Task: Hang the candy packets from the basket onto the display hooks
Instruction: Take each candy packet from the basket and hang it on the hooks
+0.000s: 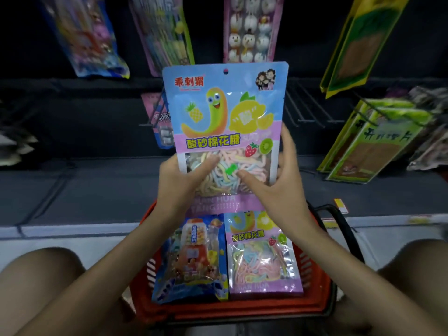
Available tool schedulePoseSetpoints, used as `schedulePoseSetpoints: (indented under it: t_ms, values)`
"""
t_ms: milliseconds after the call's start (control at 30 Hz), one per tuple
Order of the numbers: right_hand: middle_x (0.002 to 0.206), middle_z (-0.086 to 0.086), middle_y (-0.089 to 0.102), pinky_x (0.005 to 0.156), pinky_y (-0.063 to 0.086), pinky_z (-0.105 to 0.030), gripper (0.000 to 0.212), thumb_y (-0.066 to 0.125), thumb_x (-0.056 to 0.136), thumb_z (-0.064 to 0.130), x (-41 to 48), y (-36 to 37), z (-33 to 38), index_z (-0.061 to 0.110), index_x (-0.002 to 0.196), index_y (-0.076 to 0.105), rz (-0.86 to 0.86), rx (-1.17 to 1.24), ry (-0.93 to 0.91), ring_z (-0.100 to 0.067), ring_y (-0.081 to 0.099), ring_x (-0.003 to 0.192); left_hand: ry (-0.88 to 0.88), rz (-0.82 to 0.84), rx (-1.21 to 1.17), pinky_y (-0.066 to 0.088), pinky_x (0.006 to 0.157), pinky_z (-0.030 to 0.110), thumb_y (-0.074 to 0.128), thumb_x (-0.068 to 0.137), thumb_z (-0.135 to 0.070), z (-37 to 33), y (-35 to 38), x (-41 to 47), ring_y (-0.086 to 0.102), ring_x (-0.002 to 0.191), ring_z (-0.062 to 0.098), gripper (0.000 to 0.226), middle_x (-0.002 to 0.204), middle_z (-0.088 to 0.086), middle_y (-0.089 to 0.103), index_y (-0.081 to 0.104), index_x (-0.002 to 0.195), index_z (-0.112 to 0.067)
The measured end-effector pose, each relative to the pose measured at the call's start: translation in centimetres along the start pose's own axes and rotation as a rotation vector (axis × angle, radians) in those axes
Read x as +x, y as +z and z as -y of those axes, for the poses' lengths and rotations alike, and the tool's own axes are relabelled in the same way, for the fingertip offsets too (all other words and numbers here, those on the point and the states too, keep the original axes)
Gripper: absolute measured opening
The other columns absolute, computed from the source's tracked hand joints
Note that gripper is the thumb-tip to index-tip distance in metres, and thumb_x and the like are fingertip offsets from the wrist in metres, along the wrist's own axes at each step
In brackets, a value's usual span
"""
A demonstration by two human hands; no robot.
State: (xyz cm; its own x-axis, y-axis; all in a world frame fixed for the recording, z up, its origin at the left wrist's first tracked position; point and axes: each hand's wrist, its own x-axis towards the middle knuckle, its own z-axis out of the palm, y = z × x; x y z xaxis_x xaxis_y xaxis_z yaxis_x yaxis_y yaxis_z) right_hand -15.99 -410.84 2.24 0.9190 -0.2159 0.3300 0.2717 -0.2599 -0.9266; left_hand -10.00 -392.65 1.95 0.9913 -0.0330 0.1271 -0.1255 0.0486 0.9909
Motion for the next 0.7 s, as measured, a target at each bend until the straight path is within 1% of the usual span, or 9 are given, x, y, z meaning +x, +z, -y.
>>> schedulePoseSetpoints:
  t_ms: [100, 200, 267, 433, 500, 567, 600, 667, 700]
  values:
    - [0.16, 0.017, 0.043, 0.111, 0.051, -0.04, 0.103, 0.081, 0.091, 0.013, 0.6, 0.8, 2.4, 0.032, 0.166, 0.013, -0.059, 0.005, -0.09, -0.003, 0.05, 0.141, 0.161, -0.015, 0.01, 0.061, 0.087, 0.059, 0.081, 0.089, -0.013, -2.7, -0.5, 0.0, 0.076, 0.098, 0.032, 0.017, 0.1, 0.008, 0.08, 0.076, 0.098, -0.027]
    - [0.162, 0.01, 0.042, 0.111, 0.05, -0.046, 0.104, 0.081, 0.09, 0.02, 2.0, 1.4, 4.7, 0.037, 0.165, 0.011, -0.09, -0.02, -0.183, -0.013, 0.049, 0.144, 0.288, -0.042, 0.001, 0.06, 0.093, 0.056, 0.081, 0.09, -0.01, -6.0, -1.1, 0.3, 0.075, 0.108, 0.026, 0.03, 0.113, 0.007, 0.077, 0.069, 0.115, -0.019]
    - [0.164, 0.005, 0.039, 0.114, 0.046, -0.049, 0.105, 0.082, 0.088, 0.029, 3.5, 1.5, 6.3, 0.042, 0.164, 0.011, -0.087, -0.047, -0.233, -0.019, 0.046, 0.147, 0.348, -0.075, 0.01, 0.06, 0.096, 0.05, 0.082, 0.089, -0.012, -8.4, -1.6, 0.8, 0.073, 0.112, 0.021, 0.038, 0.119, 0.004, 0.075, 0.061, 0.121, -0.015]
    - [0.166, 0.004, 0.037, 0.12, 0.039, -0.051, 0.107, 0.084, 0.084, 0.034, 7.4, 1.7, 10.9, 0.04, 0.164, 0.012, -0.094, -0.097, -0.349, -0.019, 0.041, 0.151, 0.501, -0.119, 0.071, 0.057, 0.092, 0.027, 0.083, 0.088, -0.015, -13.6, -2.5, 2.9, 0.07, 0.113, 0.011, 0.053, 0.124, 0.002, 0.069, 0.053, 0.131, -0.008]
    - [0.167, 0.009, 0.034, 0.121, 0.038, -0.05, 0.108, 0.083, 0.083, 0.034, 8.9, 1.9, 12.7, 0.036, 0.164, 0.012, -0.095, -0.108, -0.396, -0.015, 0.039, 0.152, 0.551, -0.139, 0.068, 0.057, 0.094, 0.028, 0.083, 0.088, -0.013, -15.4, -2.5, 4.1, 0.07, 0.112, 0.012, 0.056, 0.124, 0.003, 0.069, 0.051, 0.133, -0.007]
    - [0.166, 0.018, 0.032, 0.121, 0.038, -0.04, 0.107, 0.083, 0.083, 0.031, 10.3, 1.9, 14.6, 0.036, 0.165, 0.014, -0.097, -0.115, -0.425, -0.006, 0.037, 0.151, 0.608, -0.149, 0.073, 0.055, 0.102, 0.035, 0.083, 0.089, -0.015, -17.1, -2.5, 5.0, 0.068, 0.116, 0.014, 0.058, 0.127, 0.001, 0.068, 0.05, 0.136, -0.009]
    - [0.164, 0.025, 0.029, 0.121, 0.036, -0.03, 0.107, 0.084, 0.084, 0.031, 10.9, 1.9, 15.6, 0.037, 0.165, 0.014, -0.096, -0.13, -0.438, 0.003, 0.033, 0.149, 0.634, -0.153, 0.082, 0.054, 0.104, 0.036, 0.083, 0.089, -0.017, -18.0, -2.5, 5.4, 0.067, 0.118, 0.012, 0.06, 0.129, -0.001, 0.066, 0.049, 0.138, -0.01]
    - [0.153, 0.033, 0.028, 0.11, 0.026, -0.006, 0.106, 0.084, 0.086, 0.034, 12.1, 2.0, 17.3, 0.038, 0.165, 0.014, -0.093, -0.187, -0.464, 0.025, 0.026, 0.136, 0.665, -0.181, 0.073, 0.053, 0.105, 0.033, 0.083, 0.089, -0.017, -19.4, -2.6, 6.1, 0.065, 0.122, 0.008, 0.069, 0.133, -0.006, 0.063, 0.042, 0.145, -0.013]
    - [0.146, 0.032, 0.031, 0.102, 0.025, 0.001, 0.106, 0.084, 0.086, 0.035, 12.7, 2.1, 18.1, 0.038, 0.165, 0.014, -0.089, -0.212, -0.473, 0.033, 0.025, 0.126, 0.676, -0.195, 0.056, 0.053, 0.106, 0.036, 0.084, 0.089, -0.018, -20.0, -2.7, 6.5, 0.064, 0.124, 0.01, 0.075, 0.136, -0.006, 0.062, 0.038, 0.148, -0.016]
